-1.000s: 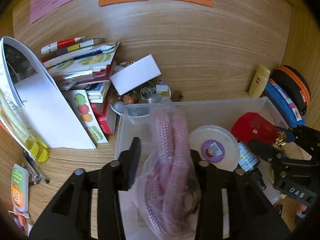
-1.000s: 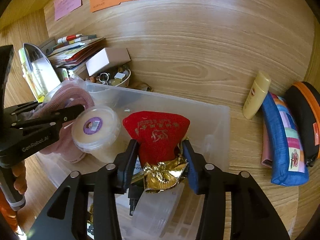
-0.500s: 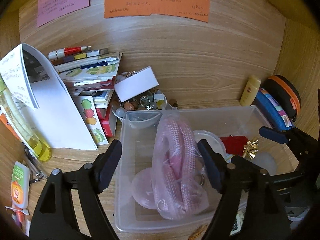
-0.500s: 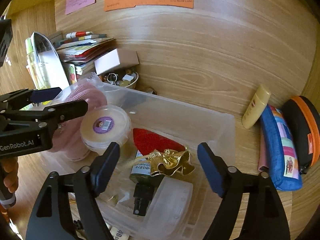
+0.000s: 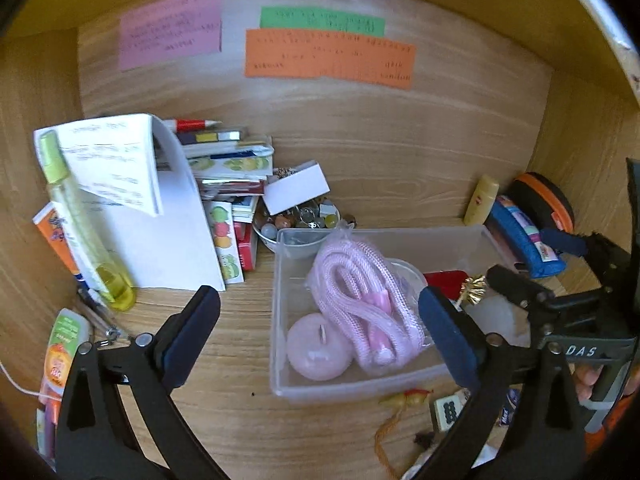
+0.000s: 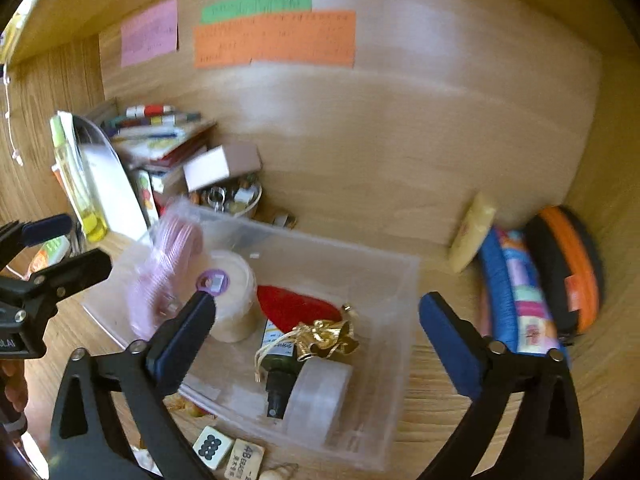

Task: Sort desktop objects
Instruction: 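Lower the rope bag and pouch into the box, open both grippers, then grasp the white cloth bag with the left gripper while the right grasps the blue Max card box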

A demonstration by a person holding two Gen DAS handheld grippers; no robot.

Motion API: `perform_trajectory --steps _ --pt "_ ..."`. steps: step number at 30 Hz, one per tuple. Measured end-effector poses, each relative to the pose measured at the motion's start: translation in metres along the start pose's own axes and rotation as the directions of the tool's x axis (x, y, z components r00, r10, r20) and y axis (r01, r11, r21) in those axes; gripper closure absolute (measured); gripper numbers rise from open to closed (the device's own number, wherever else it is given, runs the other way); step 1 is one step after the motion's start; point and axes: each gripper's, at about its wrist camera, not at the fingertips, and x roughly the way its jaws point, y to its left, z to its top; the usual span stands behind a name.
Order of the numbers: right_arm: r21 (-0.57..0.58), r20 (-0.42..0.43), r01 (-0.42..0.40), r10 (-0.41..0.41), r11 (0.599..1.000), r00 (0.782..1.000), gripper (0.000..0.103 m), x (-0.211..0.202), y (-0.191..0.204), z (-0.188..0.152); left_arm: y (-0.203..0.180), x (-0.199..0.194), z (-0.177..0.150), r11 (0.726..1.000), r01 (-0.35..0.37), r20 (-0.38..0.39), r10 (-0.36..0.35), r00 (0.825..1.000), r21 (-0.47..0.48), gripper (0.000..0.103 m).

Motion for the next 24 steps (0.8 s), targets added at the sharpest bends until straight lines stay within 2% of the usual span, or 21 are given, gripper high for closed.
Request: perform_trajectory --steps 6,10,15,24 --pt "-0.061 0.055 0.065 -0.062 0.996 0.997 0.0 -0.025 0.007 -0.007 0.003 -0.019 -0.013 1.0 0.008 0.013 -0.008 1.0 -0.005 0.001" --pt "-0.074 -0.022 0.063 -0.064 0.995 0.998 0.0 -0.015 0.008 -0.018 0.007 -0.026 -0.025 1.0 0.015 0.002 -0.015 1.0 -0.028 0.001" --pt "-0.051 -0.099 0.008 -0.013 0.999 0.995 0.0 -0.015 0.005 -0.037 0.009 -0.03 -0.039 0.998 0.028 -0.019 -0.029 0.999 -0.052 0.001" --pt "-0.053 -0.063 0.036 -0.039 0.998 0.997 0.0 -0.042 -0.004 -0.062 -0.015 -0.034 -0.06 0.998 0.049 -0.059 -0.05 0.997 -0.027 0.001"
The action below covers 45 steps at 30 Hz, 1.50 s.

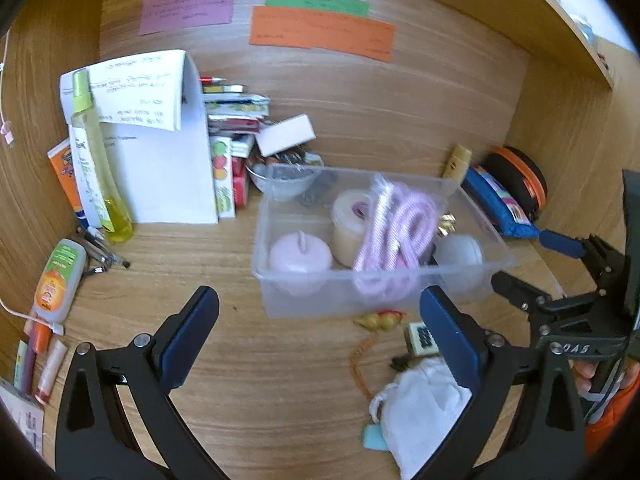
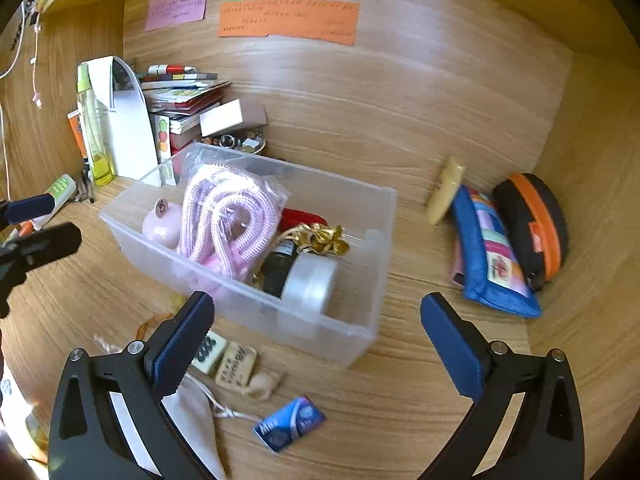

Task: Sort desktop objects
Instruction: 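Grasp the white cloth bag with the left gripper while the right grasps the blue Max card box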

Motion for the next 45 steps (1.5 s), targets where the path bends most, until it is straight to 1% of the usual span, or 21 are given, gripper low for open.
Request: perform_trajectory --steps 6,13,15,19,24,25,27,31,34,36,39,40,42,43,45 --pt "0.038 -0.008 0.006 -0.006 0.999 1.0 0.0 -0.006 -0.018 -0.022 -0.03 0.009 -0.022 0.999 0.018 -0.059 -0.016 0.998 0.031 0.001" --pt "0.025 -0.043 0.021 -0.02 0.999 0.999 0.0 -0.001 -0.033 -0.044 -0.054 0.018 -0.049 0.999 0.033 -0.127 -0.028 0.991 0.037 0.001" --pt "0.027 -0.05 -0.006 0.007 1.0 0.999 0.0 0.002 -0.035 -0.051 -0.06 0.021 -0.057 0.999 0.027 -0.15 -0.022 0.988 0.033 0.001" --pt "-0.002 -0.089 -0.064 0.063 0.998 0.994 0.0 0.014 -0.031 -0.063 -0.068 0.029 -0.071 0.999 0.046 -0.198 -0.045 0.979 0.003 0.001" --pt "-0.051 -0.096 -0.112 0.107 0.992 0.99 0.0 0.019 -0.024 -0.075 -0.079 0.035 -0.081 0.999 0.051 -0.226 -0.049 0.973 0.001 0.001" --pt "-0.058 -0.098 -0.124 0.118 0.991 0.988 0.0 0.019 -0.024 -0.077 -0.081 0.039 -0.083 0.999 0.049 -0.242 -0.047 0.969 0.003 0.001" --pt "-0.072 -0.101 -0.141 0.133 0.987 0.986 0.0 0.018 -0.023 -0.08 -0.086 0.044 -0.085 0.999 0.031 -0.251 -0.025 0.968 0.02 0.0" --pt "-0.105 -0.116 -0.143 0.131 0.984 0.985 0.005 0.022 -0.023 -0.083 -0.091 0.049 -0.086 0.999 0.017 -0.252 -0.004 0.968 0.05 0.0" --pt "-0.11 -0.139 -0.186 0.17 0.976 0.976 0.01 0.024 -0.025 -0.085 -0.092 0.05 -0.086 0.997 0.025 -0.255 -0.004 0.967 0.077 0.0" --pt "-0.116 -0.151 -0.214 0.195 0.97 0.969 0.011 0.025 -0.024 -0.085 -0.088 0.05 -0.086 0.995 0.041 -0.253 -0.016 0.967 0.095 0.0" --pt "-0.145 -0.159 -0.235 0.211 0.961 0.964 0.014 0.025 -0.016 -0.085 -0.081 0.05 -0.084 0.993 0.05 -0.247 -0.023 0.969 0.105 0.0" --pt "-0.156 -0.164 -0.242 0.216 0.958 0.962 0.017 0.025 -0.013 -0.085 -0.079 0.051 -0.084 0.993 0.051 -0.244 -0.023 0.97 0.108 0.0" --pt "-0.171 -0.171 -0.248 0.219 0.954 0.961 0.025 0.026 -0.008 -0.085 -0.074 0.05 -0.083 0.992 0.059 -0.236 -0.031 0.971 0.111 0.005" --pt "-0.175 -0.173 -0.242 0.213 0.954 0.962 0.031 0.027 -0.006 -0.084 -0.072 0.05 -0.082 0.991 0.065 -0.232 -0.035 0.972 0.12 0.006" --pt "-0.169 -0.181 -0.248 0.217 0.954 0.959 0.032 0.029 -0.003 -0.082 -0.068 0.048 -0.082 0.991 0.068 -0.218 -0.041 0.975 0.118 0.014"
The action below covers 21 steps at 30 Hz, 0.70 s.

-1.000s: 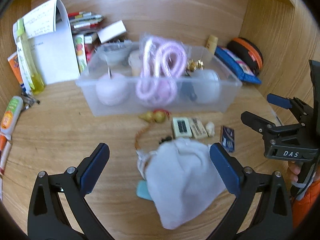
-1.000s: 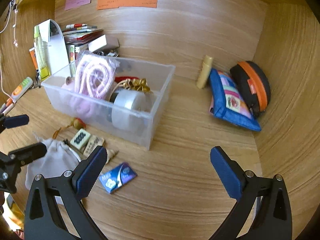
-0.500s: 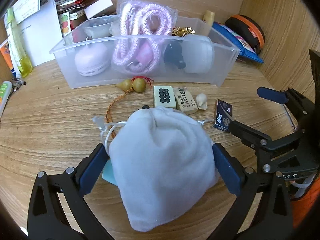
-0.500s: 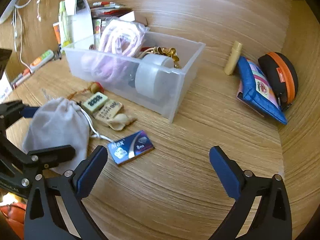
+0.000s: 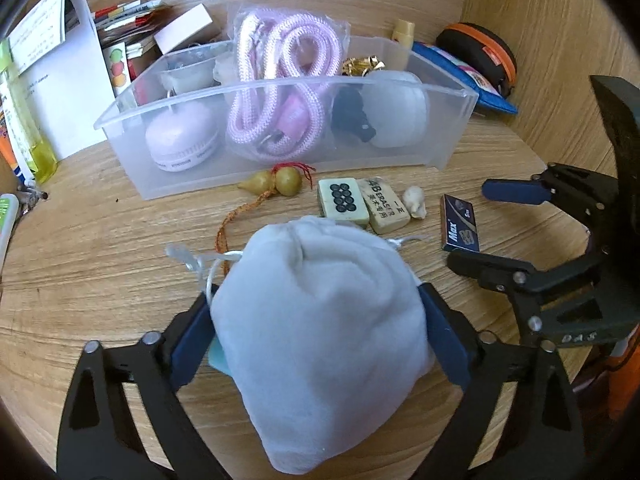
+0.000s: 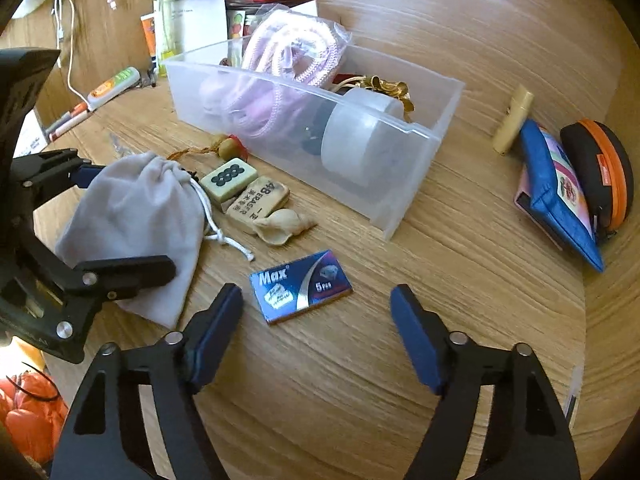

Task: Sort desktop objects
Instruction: 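Grasp the white cloth bag with the left gripper while the right grasps the blue Max card box, then carry the white cloth bag and Max card box over the clear box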

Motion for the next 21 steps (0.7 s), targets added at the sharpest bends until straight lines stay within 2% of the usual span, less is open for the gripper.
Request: perform_trajectory --steps 4,7,9,12,21 --pt "0.01 -0.01 -0.027 0.027 1.0 1.0 0.035 0.004 0.001 0.006 0.007 -0.005 0.0 1.0 0.017 0.02 -0.016 1.0 -0.021 0.021" --pt "0.012 -0.013 -0.056 0.056 0.998 0.998 0.048 0.005 0.002 0.007 0.014 -0.006 0.002 0.997 0.016 0.035 -0.013 0.999 -0.079 0.026" --pt "0.01 -0.012 -0.066 0.067 0.998 0.998 0.053 0.004 0.003 0.007 0.022 -0.009 0.002 0.99 0.033 0.053 -0.026 0.998 -0.139 0.034" --pt "0.017 -0.006 -0.061 0.061 0.998 0.998 0.053 0.003 0.005 0.005 0.028 -0.01 0.003 0.982 0.046 0.069 -0.034 0.997 -0.182 0.038" --pt "0.052 0.029 -0.05 0.048 0.997 0.998 0.053 -0.006 0.007 0.008 0.026 -0.026 0.002 0.987 0.011 0.122 0.008 0.992 -0.159 0.043"
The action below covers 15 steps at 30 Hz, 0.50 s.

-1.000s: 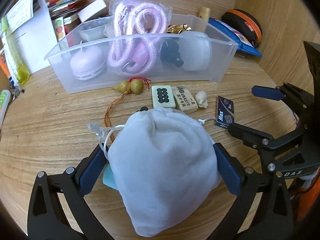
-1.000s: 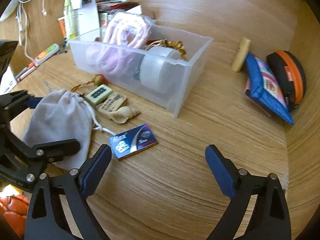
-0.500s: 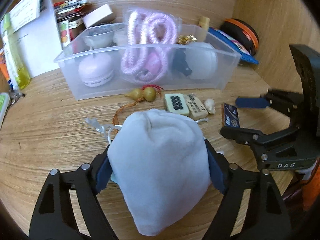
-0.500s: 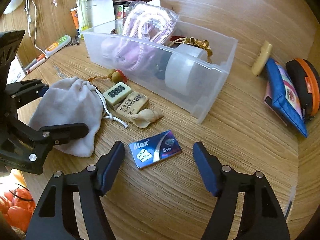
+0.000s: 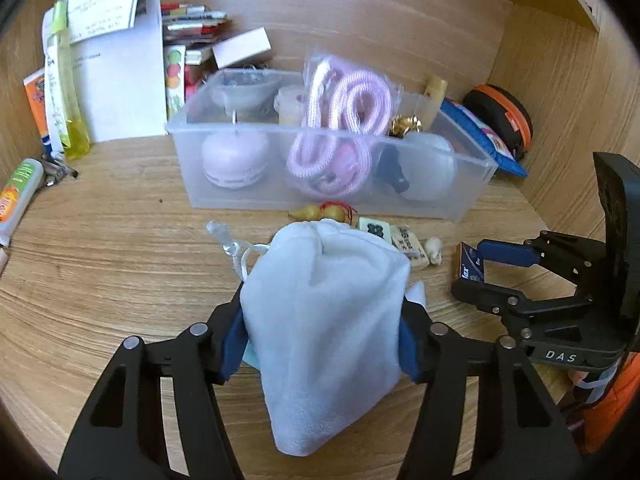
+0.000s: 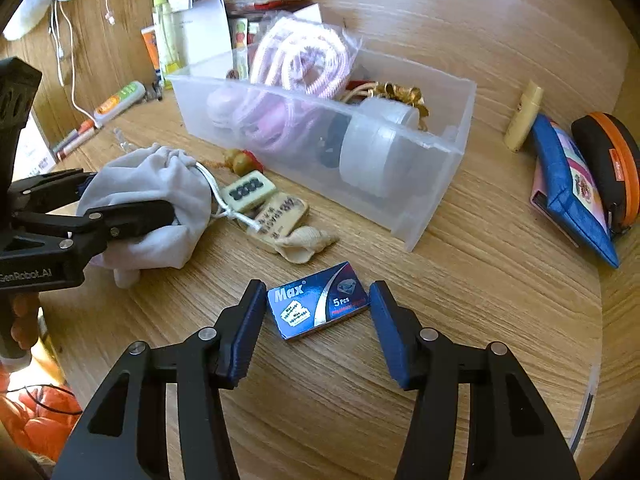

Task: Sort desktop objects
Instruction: 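Carry the white cloth bag and Max card box over the clear box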

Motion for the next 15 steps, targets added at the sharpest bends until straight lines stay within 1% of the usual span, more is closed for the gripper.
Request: perform_trajectory --steps 7,15 --pt "0.029 0.064 0.0 -0.002 1.0 0.998 0.053 -0.022 -0.005 0.009 0.008 -0.024 0.009 1.0 -0.013 0.066 0.014 0.998 -0.008 0.043" --pt "0.05 0.134 0.008 -0.015 0.999 0.991 0.053 -0.044 -0.008 0.023 0.021 -0.046 0.027 0.998 -0.065 0.144 0.065 0.987 -0.006 0.043"
